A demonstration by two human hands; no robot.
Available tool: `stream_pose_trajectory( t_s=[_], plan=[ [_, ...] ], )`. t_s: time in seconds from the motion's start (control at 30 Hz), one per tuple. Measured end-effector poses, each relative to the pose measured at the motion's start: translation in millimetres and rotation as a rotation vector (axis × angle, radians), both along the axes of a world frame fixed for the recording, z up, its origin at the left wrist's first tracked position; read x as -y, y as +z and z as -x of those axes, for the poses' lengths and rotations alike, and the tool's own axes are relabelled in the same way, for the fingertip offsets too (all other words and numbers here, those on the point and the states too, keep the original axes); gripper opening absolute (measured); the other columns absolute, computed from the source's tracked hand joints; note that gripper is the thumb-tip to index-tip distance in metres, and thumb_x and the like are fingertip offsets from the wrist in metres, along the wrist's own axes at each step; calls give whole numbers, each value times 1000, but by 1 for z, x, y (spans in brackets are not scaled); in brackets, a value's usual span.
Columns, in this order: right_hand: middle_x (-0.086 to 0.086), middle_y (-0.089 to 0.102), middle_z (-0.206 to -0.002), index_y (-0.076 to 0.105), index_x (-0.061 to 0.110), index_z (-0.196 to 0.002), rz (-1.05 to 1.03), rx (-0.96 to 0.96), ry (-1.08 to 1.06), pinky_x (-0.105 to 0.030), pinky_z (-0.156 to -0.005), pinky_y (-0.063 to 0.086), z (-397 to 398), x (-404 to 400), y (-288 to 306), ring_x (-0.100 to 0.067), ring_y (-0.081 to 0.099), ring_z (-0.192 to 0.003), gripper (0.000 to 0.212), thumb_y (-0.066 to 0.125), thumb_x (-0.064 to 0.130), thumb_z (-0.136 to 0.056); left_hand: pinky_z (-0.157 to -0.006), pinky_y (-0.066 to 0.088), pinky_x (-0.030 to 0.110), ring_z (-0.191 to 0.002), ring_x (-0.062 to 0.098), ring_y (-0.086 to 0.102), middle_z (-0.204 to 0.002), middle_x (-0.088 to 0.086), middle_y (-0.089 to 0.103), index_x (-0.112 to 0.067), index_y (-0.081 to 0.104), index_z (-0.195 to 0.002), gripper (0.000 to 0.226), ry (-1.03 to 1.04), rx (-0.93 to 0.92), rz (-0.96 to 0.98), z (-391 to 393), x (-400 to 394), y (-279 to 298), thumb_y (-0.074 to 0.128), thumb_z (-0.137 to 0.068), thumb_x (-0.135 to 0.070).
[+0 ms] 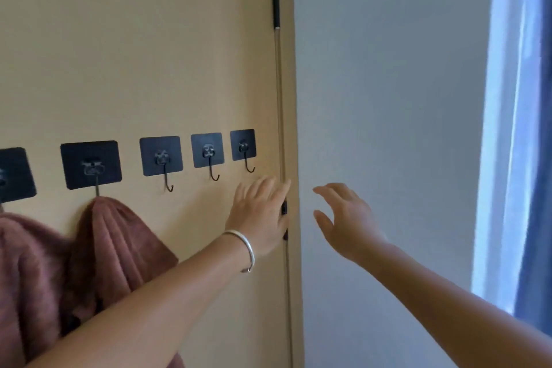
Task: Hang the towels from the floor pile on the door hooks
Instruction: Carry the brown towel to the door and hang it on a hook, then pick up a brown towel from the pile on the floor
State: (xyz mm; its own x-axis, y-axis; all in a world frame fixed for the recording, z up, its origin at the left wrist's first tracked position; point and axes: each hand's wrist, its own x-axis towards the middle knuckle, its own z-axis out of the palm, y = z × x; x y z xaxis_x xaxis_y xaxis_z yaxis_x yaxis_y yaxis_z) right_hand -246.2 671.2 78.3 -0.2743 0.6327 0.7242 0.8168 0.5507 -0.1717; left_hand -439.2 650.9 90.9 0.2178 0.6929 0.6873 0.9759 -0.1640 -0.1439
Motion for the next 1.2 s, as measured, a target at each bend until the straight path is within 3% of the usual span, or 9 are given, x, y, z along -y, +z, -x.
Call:
stream_pose_trajectory(
  t_s=[0.17, 0.33, 0.6, 1.0, 1.2],
  plan=[
    [5, 45, -139, 43, 28, -138, 12, 14, -243, -35, -104, 36, -45, 50, -1, -21, 46, -124, 47, 51, 39, -92, -114, 15, 48, -144, 23, 13, -153, 4, 24, -23, 15, -150, 64, -191, -52, -36, -42, 6, 6, 33, -95, -50],
    [5, 48, -137, 44, 29, -137, 0, 59, -520, -39, -107, 33, -95, 117, -3, -21, 47, -124, 49, 53, 44, -91, -116, 8, 48, -145, 21, 10, -155, 6, 23, -25, 15, -151, 63, -463, -12, -27, -101, 23, -1, 33, -95, -48],
    [1, 49, -135, 47, 26, -135, 48, 105, -930, -36, -103, 34, -187, 259, 5, -22, 46, -123, 50, 57, 42, -89, -116, 10, 49, -145, 21, 14, -154, 4, 25, -24, 17, -151, 64, -874, 16, -11, -230, 91, -15, 35, -95, -49],
    [0, 52, -134, 49, 25, -132, 28, 83, -1538, -42, -103, 36, -290, 541, 14, -21, 48, -122, 48, 58, 41, -88, -117, 2, 45, -146, 18, 8, -157, 1, 19, -29, 11, -151, 66, -1526, 30, -8, -443, 320, 5, 37, -95, -51],
    [1, 53, -129, 50, 24, -130, 46, 77, -1790, -43, -104, 36, -312, 700, 15, -20, 50, -118, 43, 57, 36, -89, -118, 8, 48, -146, 18, 8, -157, 1, 18, -29, 9, -151, 65, -1737, -2, 22, -511, 466, 1, 35, -96, -52]
  ],
)
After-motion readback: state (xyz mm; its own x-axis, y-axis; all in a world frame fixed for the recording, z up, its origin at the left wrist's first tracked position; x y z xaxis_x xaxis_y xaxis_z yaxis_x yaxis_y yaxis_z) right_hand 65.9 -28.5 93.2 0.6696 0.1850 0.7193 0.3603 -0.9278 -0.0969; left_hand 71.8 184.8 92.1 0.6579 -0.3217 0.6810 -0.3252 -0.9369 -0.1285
